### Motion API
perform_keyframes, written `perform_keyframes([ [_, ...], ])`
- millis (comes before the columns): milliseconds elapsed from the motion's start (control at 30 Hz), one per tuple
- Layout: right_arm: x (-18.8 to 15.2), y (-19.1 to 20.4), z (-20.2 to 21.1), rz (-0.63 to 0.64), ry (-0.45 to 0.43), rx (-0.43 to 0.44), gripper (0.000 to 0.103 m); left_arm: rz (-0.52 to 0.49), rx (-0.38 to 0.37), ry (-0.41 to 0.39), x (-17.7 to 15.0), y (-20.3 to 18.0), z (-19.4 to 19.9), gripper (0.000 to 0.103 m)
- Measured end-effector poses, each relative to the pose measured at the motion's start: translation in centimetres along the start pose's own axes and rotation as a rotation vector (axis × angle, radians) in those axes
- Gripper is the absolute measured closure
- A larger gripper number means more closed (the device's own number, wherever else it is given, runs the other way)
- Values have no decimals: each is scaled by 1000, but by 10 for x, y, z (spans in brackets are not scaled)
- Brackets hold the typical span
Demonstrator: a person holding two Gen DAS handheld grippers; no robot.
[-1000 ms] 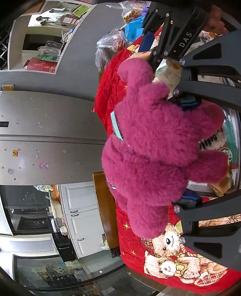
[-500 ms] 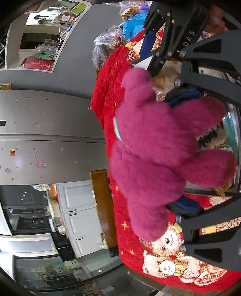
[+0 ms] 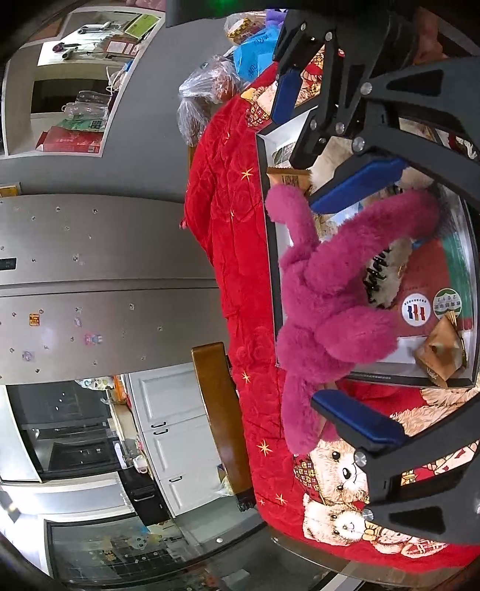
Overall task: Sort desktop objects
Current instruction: 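Lower the plush with the left gripper while the right lowers the snack, open both, then withdraw both grippers from the box back over the bed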
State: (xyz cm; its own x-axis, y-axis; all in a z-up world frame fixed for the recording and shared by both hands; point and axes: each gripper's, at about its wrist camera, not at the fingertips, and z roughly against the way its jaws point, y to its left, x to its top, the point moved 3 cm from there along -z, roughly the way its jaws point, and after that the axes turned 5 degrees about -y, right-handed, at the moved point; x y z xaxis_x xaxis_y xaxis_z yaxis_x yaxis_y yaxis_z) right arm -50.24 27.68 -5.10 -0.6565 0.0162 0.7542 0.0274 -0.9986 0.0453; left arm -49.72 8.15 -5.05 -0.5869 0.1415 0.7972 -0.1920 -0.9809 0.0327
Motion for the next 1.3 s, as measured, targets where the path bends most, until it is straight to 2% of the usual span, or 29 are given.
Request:
perform_keyframes([
  [467, 2, -3, 4, -5, -11, -2, 42, -12, 11, 11, -1, -2, -2, 6],
  [800, 8, 2, 15, 5, -45, 3, 39, 28, -8, 6, 4, 6, 9, 6],
  [1033, 14, 9, 29, 23, -72, 4, 37, 30, -10, -27, 13, 9, 38, 6],
  [1100, 16, 11, 39, 25, -91, 3, 34, 34, -13, -44, 15, 11, 52, 6],
  [1200, 18, 13, 56, 24, -128, -2, 22, 36, -19, -65, 16, 14, 75, 6],
  [1300, 18, 17, 75, 17, -157, 8, 20, 58, -31, -80, 16, 20, 96, 6],
])
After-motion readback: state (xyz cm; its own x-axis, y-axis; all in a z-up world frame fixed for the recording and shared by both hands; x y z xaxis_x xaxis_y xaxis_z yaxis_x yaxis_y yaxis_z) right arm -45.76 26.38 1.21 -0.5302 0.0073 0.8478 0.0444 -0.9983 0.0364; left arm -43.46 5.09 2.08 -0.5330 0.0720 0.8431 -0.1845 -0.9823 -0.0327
